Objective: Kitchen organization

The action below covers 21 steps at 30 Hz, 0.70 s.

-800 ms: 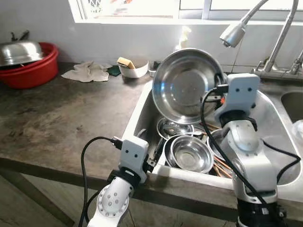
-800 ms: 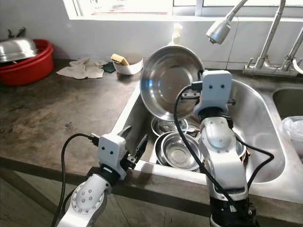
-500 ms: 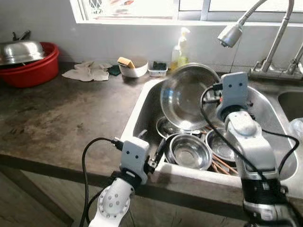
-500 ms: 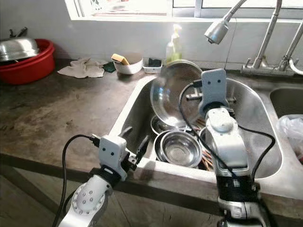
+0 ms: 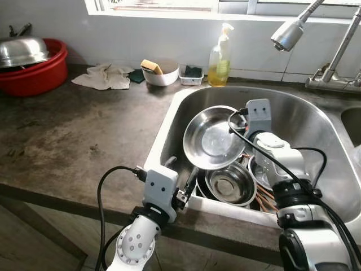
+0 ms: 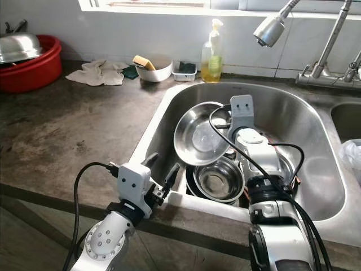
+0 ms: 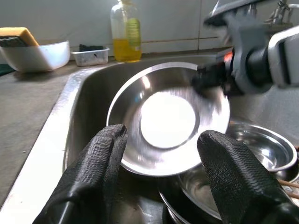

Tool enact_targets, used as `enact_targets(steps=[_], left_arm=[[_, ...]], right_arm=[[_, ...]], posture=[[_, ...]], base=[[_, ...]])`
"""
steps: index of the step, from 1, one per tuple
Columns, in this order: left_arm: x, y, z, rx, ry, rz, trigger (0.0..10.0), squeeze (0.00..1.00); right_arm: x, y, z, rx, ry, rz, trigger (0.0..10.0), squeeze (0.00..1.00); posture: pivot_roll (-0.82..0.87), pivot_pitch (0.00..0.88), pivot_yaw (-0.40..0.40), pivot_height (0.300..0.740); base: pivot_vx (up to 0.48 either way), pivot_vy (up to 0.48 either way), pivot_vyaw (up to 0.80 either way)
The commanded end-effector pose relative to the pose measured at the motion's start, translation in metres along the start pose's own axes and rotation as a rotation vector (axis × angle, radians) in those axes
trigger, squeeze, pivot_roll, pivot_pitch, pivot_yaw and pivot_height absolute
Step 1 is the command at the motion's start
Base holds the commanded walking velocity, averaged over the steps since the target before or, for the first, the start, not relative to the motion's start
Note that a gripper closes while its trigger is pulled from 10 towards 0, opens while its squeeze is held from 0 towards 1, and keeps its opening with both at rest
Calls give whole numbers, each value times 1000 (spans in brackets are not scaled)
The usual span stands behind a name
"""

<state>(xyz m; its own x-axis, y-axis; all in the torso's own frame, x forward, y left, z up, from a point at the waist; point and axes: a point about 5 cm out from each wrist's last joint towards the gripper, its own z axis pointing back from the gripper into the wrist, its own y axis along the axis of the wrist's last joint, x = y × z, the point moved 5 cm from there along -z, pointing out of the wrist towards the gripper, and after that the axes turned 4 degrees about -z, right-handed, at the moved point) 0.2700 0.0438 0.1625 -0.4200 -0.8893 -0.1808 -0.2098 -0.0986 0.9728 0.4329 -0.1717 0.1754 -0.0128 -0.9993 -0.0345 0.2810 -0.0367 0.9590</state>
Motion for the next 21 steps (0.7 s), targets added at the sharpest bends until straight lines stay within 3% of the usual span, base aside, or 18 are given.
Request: enact_targets(steps=[1, 8, 9, 11, 19, 20, 21], left_arm=[[-3, 3, 4, -2, 20, -14, 10000, 0], [-2, 5, 4, 0, 22, -4, 10000, 0], [-2, 5, 4, -1, 22, -5, 10000, 0], [-3, 4, 4, -6, 24, -6, 10000, 0], [-2, 3, 3, -10, 22, -4, 10000, 0], [-2, 3, 2, -10, 22, -3, 10000, 0], [-2, 2, 2, -10, 22, -5, 10000, 0]], right_arm=[[-1, -1, -4, -11, 8, -20, 10000, 0], [-5, -5, -9, -32, 20, -33, 10000, 0], [-5, -4, -9, -29, 19, -34, 10000, 992], [-6, -2, -10, -22, 24, -37, 10000, 1000], [-10, 16, -7, 57, 36, -38, 10000, 1000], [-10, 19, -6, 75, 37, -36, 10000, 0], [-10, 25, -3, 111, 32, -30, 10000, 0]], posture=[[128, 130, -24, 740], [135, 142, -24, 740], [135, 142, -24, 740], [130, 144, -22, 740], [125, 139, -20, 740], [125, 139, -20, 740], [125, 138, -18, 740]], base=[[0, 0, 0], [0, 0, 0], [0, 0, 0], [0, 0, 0], [0, 0, 0], [0, 0, 0], [0, 0, 0]])
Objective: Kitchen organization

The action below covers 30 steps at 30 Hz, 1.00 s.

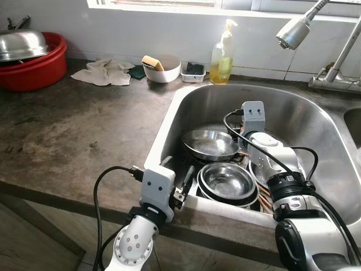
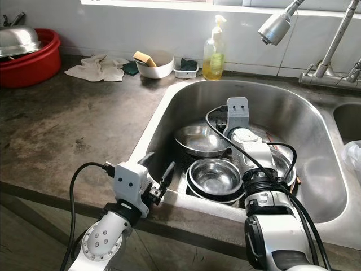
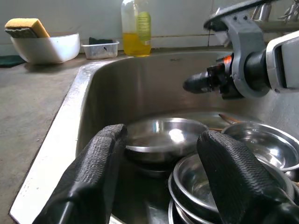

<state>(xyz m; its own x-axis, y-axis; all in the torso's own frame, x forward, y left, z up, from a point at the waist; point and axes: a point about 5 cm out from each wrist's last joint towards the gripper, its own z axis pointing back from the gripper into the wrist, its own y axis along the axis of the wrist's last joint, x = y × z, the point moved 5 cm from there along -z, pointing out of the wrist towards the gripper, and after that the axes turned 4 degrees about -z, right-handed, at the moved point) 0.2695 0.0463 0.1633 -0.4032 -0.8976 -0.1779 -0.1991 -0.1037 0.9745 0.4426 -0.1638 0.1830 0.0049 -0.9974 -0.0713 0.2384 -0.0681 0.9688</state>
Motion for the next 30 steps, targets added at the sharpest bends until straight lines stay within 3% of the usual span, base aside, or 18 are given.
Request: enact_targets(steps=[1, 7, 13, 15, 16, 18, 22, 24, 30], left_arm=[[0, 2, 1, 2, 3, -5, 10000, 0], [-3, 3, -1, 11, 10, -11, 10000, 0], [-3, 3, -3, 17, 8, -12, 10000, 0], [-3, 3, -3, 18, 8, -12, 10000, 0], [-4, 4, -4, 22, 8, -21, 10000, 0], [-6, 5, -4, 28, 12, -24, 10000, 0], [-7, 6, -5, 31, 15, -29, 10000, 0], [-11, 6, -4, 30, 22, -42, 10000, 0], [-18, 5, 0, 29, 31, -51, 10000, 0]], right_arm=[[-3, 20, 5, 93, 4, 7, 10000, 0], [-14, 58, 39, 353, 33, 13, 10000, 0], [-25, 69, 83, 533, 68, 67, 10000, 0], [-24, 69, 88, 551, 60, 80, 10000, 0], [-24, 67, 102, 585, 70, 83, 10000, 0], [-23, 61, 113, 605, 75, 100, 10000, 0], [-22, 49, 124, 609, 84, 114, 10000, 0], [-23, 28, 137, 580, 104, 149, 10000, 0], [-23, 5, 156, 539, 102, 98, 10000, 0]], posture=[[125, 138, -18, 740], [115, 131, -15, 740], [102, 122, -8, 740], [102, 122, -8, 740], [96, 117, -4, 740], [95, 115, -1, 740], [92, 111, 2, 740], [88, 107, 8, 740], [83, 90, 15, 740]], base=[[0, 0, 0], [0, 0, 0], [0, 0, 0], [0, 0, 0], [0, 0, 0], [0, 0, 0], [0, 0, 0], [0, 0, 0], [0, 0, 0]])
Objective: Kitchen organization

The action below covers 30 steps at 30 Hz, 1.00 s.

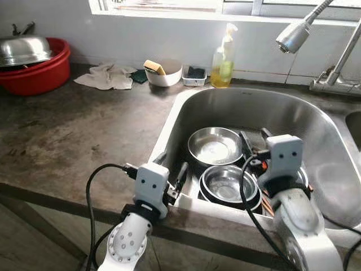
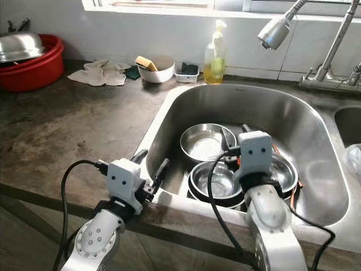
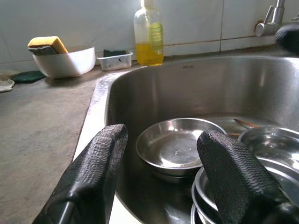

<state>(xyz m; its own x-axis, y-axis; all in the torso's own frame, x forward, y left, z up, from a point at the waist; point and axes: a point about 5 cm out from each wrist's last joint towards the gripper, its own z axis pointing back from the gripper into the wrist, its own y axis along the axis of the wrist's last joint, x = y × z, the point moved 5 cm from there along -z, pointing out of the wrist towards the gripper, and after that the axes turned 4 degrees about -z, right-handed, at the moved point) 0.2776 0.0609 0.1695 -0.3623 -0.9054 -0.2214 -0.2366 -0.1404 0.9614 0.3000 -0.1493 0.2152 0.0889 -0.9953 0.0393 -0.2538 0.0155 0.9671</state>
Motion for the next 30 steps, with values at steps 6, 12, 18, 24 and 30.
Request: enact_targets(steps=[6, 12, 18, 24, 30], left_arm=[[1, 6, -2, 20, -2, -9, 10000, 0], [2, 5, -3, 20, -10, -18, 10000, 0], [1, 3, -2, 15, -10, -22, 10000, 0], [1, 3, -1, 13, -12, -18, 10000, 0], [2, 3, -2, 14, -14, -15, 10000, 0]], right_arm=[[-9, 12, 10, 47, -4, -41, 10000, 0], [-6, 10, 6, 48, -17, -42, 10000, 0], [-9, 7, 4, 31, -16, -57, 10000, 0], [-12, 5, 4, 20, -14, -77, 10000, 0], [-13, 2, 4, 11, -16, -84, 10000, 0]], posture=[[74, 76, 24, 740], [82, 64, 25, 740], [86, 63, 23, 740], [85, 73, 24, 740], [83, 78, 25, 740]], base=[[0, 0, 0], [0, 0, 0], [0, 0, 0], [0, 0, 0], [-208, 0, 0]])
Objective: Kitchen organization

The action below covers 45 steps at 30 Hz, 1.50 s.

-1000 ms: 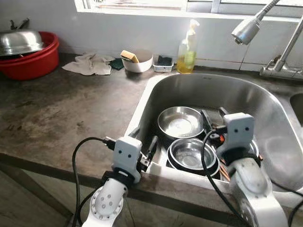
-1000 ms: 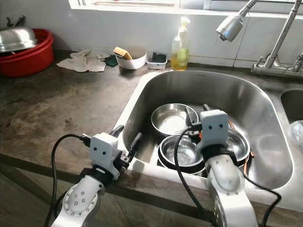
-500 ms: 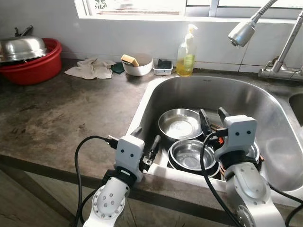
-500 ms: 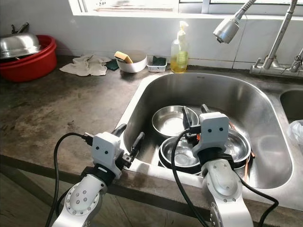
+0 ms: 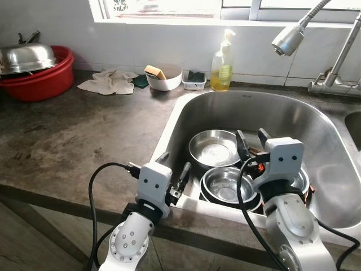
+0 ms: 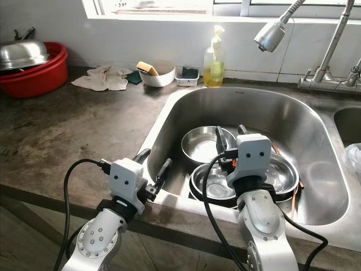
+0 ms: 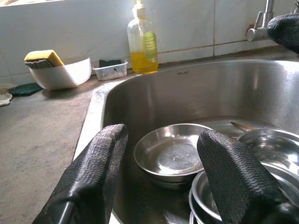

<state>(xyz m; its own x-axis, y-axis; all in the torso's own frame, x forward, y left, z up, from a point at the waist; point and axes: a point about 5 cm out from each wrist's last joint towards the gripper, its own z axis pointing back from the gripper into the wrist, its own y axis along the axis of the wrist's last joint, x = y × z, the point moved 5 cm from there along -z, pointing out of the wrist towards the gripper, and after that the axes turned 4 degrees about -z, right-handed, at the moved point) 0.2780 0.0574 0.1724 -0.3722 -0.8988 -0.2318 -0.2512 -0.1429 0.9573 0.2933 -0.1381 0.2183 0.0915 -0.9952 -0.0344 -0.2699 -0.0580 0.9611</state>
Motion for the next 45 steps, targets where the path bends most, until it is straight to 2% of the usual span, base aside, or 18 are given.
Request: enact_targets(steps=[1, 24, 37, 42, 45], left_arm=[[0, 0, 0, 1, -1, -6, 10000, 0], [1, 0, 1, 0, 1, -1, 10000, 0], [2, -2, 2, -8, -3, 3, 10000, 0], [2, -4, 4, -14, -1, 4, 10000, 0], [3, -11, 10, -38, -6, 10, 10000, 0]], right_arm=[[-2, -3, -1, -14, 1, -12, 10000, 0], [-5, -8, -2, -33, -4, -30, 10000, 0], [-10, -18, 4, -67, 21, -35, 10000, 0], [-11, -20, 5, -73, 27, -36, 10000, 0], [-11, -29, 11, -104, 38, -32, 10000, 0]], posture=[[83, 79, 23, 740], [89, 85, 22, 740], [88, 88, 26, 740], [87, 88, 25, 740], [87, 87, 23, 740]], base=[[-266, 0, 0], [-289, 0, 0], [-297, 0, 0], [-303, 0, 800], [-307, 0, 267]])
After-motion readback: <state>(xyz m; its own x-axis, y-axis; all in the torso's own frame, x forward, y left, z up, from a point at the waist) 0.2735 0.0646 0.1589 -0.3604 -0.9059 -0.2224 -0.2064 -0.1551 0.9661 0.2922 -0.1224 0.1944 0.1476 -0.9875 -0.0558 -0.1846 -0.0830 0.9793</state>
